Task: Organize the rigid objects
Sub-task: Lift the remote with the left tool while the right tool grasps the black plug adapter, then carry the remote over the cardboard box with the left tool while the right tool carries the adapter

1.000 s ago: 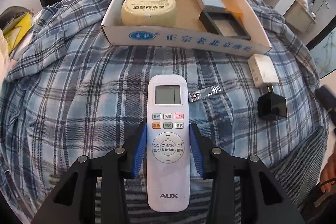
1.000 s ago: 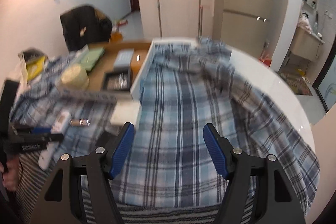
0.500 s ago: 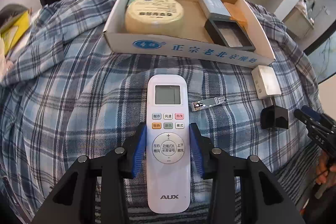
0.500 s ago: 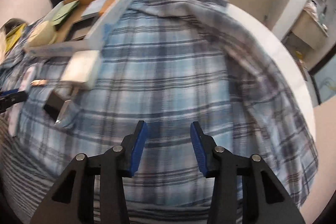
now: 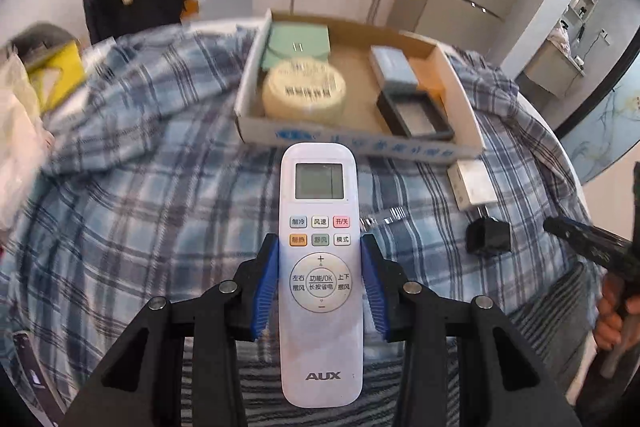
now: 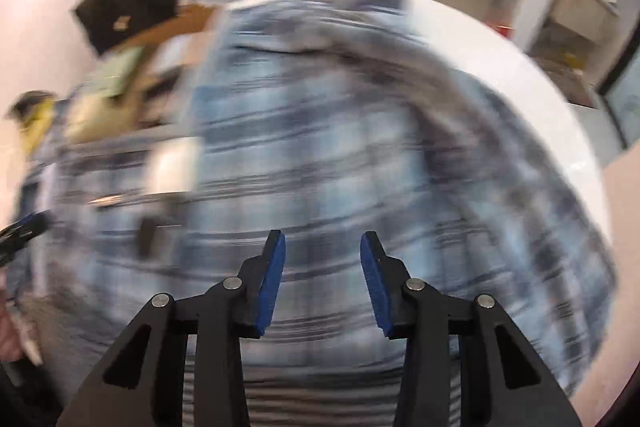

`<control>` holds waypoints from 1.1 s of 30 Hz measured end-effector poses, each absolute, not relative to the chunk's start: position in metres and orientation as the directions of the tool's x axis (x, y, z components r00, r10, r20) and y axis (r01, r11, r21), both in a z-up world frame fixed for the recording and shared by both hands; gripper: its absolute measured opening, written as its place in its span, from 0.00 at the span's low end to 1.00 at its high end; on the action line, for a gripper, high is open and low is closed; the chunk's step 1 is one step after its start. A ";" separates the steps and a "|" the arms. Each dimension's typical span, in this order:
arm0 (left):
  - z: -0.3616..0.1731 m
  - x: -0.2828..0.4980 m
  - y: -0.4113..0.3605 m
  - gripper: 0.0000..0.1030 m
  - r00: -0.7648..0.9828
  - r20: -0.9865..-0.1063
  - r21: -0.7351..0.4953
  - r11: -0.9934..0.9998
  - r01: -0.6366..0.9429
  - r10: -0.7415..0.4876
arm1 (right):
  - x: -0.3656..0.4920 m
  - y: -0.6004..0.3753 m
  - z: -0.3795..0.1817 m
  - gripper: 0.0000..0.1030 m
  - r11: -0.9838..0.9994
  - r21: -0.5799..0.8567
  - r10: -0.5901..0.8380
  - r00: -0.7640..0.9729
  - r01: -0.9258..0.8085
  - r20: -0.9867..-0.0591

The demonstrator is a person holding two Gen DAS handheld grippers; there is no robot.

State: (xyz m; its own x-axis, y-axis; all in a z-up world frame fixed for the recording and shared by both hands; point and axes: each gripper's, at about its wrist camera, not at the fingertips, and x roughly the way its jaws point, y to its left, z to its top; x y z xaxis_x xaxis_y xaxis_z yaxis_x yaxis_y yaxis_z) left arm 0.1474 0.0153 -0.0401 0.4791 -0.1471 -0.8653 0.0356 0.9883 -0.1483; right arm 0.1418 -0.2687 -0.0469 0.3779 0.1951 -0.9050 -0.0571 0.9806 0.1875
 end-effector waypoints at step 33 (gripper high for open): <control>-0.026 0.124 0.028 0.41 0.631 -0.768 -0.116 0.993 0.028 -0.108 | 0.141 -0.172 -0.043 0.41 0.974 0.075 0.152 0.371 -0.214 -0.916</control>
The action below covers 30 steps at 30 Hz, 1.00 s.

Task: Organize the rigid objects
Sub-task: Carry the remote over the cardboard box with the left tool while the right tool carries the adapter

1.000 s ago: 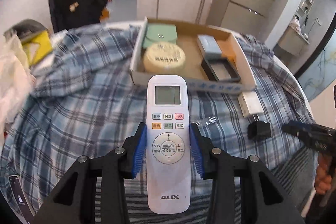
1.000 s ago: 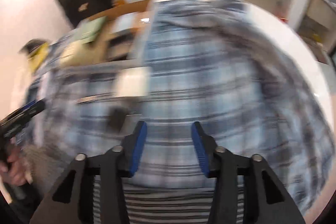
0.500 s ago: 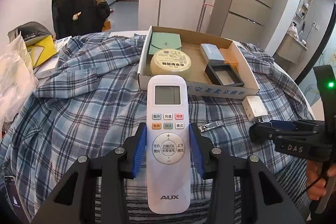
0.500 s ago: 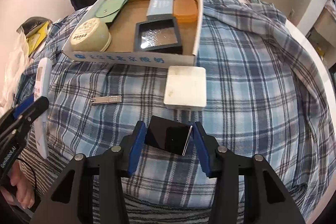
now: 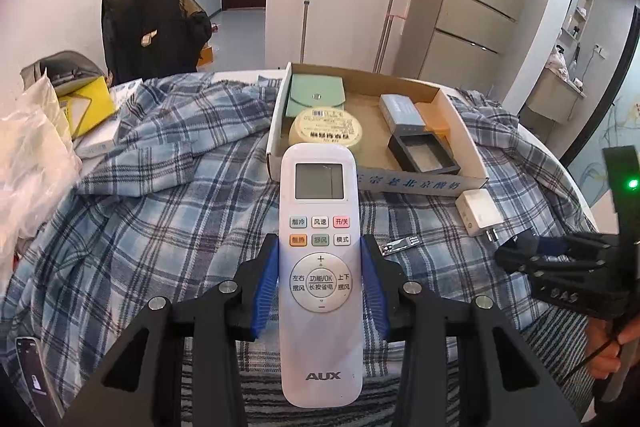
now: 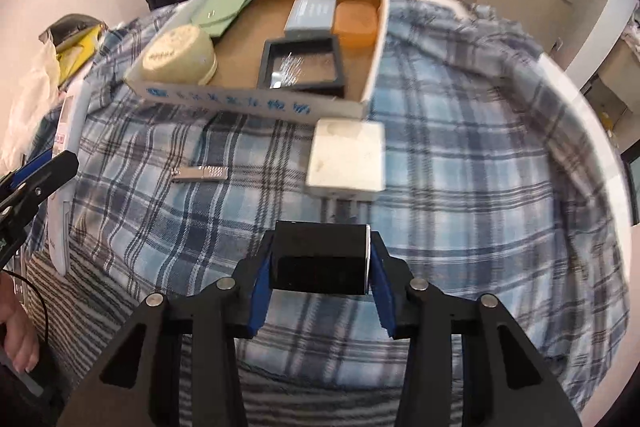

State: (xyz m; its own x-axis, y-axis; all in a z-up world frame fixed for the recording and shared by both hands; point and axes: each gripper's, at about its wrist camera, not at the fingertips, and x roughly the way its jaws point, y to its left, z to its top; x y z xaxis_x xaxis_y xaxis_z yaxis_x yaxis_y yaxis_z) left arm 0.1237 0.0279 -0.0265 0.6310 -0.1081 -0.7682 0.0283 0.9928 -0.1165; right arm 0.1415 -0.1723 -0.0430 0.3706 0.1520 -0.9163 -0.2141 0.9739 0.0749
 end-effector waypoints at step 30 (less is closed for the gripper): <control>0.104 0.230 -0.036 0.41 0.725 -0.658 -0.181 0.978 0.108 -0.202 | 0.247 -0.186 0.115 0.41 0.942 0.310 0.305 0.721 -0.131 -0.622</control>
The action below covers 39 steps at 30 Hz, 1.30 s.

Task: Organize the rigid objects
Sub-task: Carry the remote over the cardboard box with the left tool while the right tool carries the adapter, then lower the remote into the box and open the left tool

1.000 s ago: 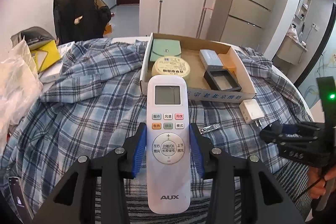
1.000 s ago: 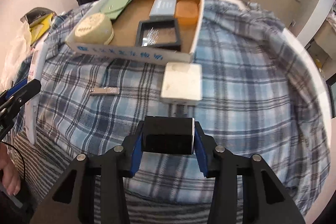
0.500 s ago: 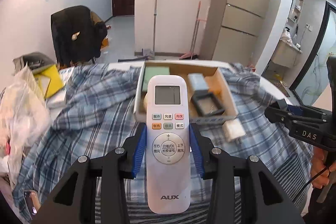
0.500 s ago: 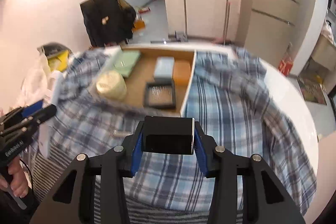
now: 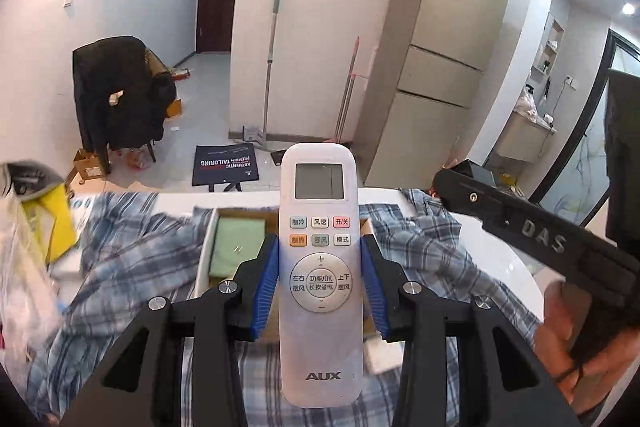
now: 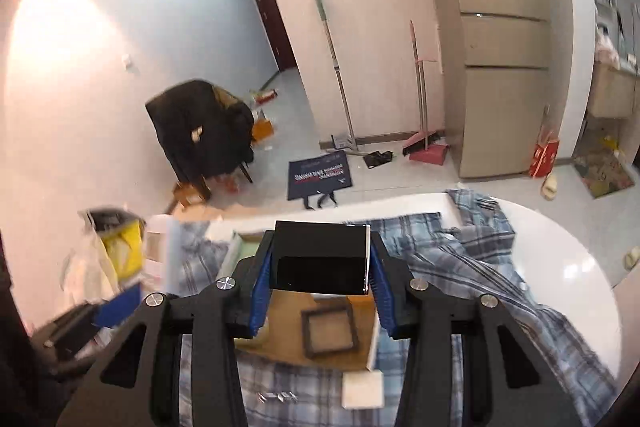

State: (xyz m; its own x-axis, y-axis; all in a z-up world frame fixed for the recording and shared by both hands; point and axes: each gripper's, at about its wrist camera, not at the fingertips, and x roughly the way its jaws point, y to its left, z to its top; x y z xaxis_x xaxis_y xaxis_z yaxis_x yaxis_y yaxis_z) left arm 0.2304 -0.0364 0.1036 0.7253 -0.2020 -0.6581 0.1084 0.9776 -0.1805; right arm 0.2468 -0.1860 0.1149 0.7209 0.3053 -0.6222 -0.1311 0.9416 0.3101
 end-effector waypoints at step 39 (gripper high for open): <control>-0.078 0.341 -0.057 0.41 0.546 -0.833 -0.054 0.996 0.077 -0.087 | 0.314 -0.208 0.006 0.41 0.970 0.244 0.192 0.579 0.013 -0.793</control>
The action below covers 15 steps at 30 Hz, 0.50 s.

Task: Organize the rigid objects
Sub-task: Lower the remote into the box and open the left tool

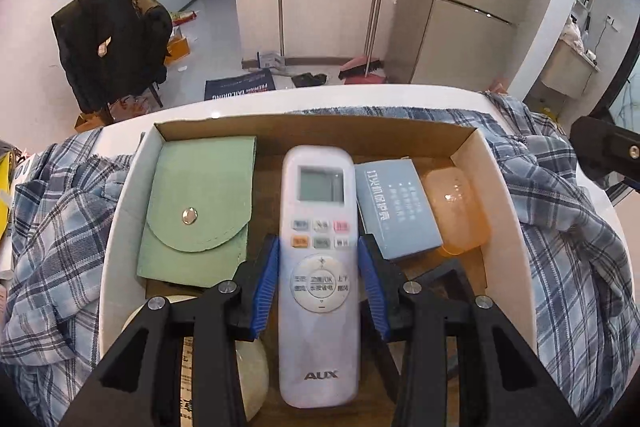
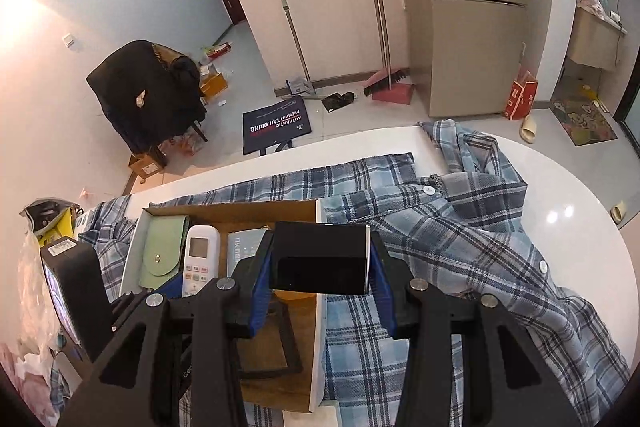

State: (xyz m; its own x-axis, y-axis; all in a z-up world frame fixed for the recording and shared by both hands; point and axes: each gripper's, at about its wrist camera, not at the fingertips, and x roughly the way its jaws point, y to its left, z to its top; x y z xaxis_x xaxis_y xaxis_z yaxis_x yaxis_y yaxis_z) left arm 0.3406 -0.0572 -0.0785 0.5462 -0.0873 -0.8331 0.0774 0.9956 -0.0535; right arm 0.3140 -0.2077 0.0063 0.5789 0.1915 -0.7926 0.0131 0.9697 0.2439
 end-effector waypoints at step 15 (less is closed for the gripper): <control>0.018 0.277 -0.032 0.84 0.910 -0.414 -0.008 1.000 0.005 -0.008 | 0.317 -0.194 -0.014 0.41 0.956 0.292 0.234 0.626 -0.010 -0.744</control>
State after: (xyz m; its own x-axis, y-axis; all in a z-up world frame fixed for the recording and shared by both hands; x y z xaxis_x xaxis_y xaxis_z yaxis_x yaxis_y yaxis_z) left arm 0.2766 -0.0325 0.0178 0.9103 -0.0080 -0.4138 0.0050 1.0000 -0.0084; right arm 0.3169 -0.1937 -0.0138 0.6262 0.2337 -0.7439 -0.0105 0.9565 0.2916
